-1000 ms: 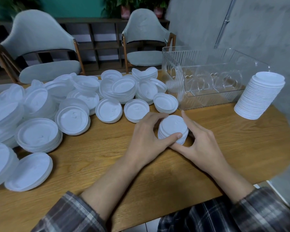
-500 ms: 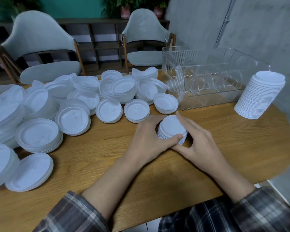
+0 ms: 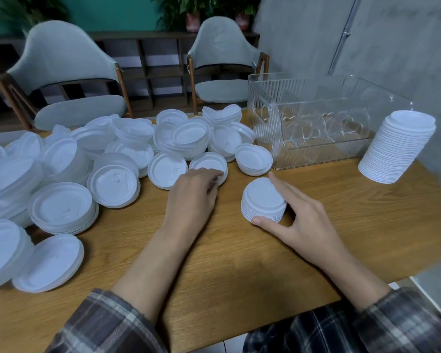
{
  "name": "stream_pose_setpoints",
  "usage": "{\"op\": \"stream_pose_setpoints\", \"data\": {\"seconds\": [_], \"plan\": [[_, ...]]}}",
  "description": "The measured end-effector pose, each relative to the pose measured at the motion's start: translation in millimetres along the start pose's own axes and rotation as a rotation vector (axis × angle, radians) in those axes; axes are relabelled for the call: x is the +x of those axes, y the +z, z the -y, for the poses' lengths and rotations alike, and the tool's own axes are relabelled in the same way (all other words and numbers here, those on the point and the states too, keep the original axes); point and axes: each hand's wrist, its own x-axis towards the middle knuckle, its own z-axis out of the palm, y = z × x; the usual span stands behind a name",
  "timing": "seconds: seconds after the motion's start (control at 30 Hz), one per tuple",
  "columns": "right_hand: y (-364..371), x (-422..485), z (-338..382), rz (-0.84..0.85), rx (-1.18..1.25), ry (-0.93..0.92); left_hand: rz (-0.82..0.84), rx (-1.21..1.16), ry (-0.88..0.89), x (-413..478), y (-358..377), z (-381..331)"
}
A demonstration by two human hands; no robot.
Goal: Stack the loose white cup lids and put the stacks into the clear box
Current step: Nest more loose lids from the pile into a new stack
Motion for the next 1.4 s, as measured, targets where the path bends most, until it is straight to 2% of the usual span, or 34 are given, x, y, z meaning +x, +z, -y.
{"op": "stream_pose_setpoints", "data": {"seconds": [0.3,0.53,0.6,0.7,0.77,0.93,1.2,1.4], "plan": [[-1,0,-1,0.015,-0.008,0.013,-0.097,-0.13,-0.06,1,-3,-3],[0,0,0,-0.007,0.024,0.007,-0.213,-0.609,-0.215,1,-15,-28],[0,0,0,-0.008,0.035,0.014,-0.141,-0.769,-0.278,-1,-16,-36],[-2,1,1,-0.019,0.063,0.033,0.065,-0.928,-0.347,-4,-9,-41],[-3,0,2,-0.016,0.081,0.035,0.123,-0.881,-0.339,-7,-2,-41],[-2,-1,1,-0.027,0.1,-0.004,0.111,-0.638,-0.206,-13,6,-44],[0,0,0,-0.04,0.083,-0.023,0.123,-0.535,-0.102,-12,11,-41],[1,-1,-1,-0.071,0.103,-0.02,0.179,-0.529,-0.105,-13,13,-41]]}}
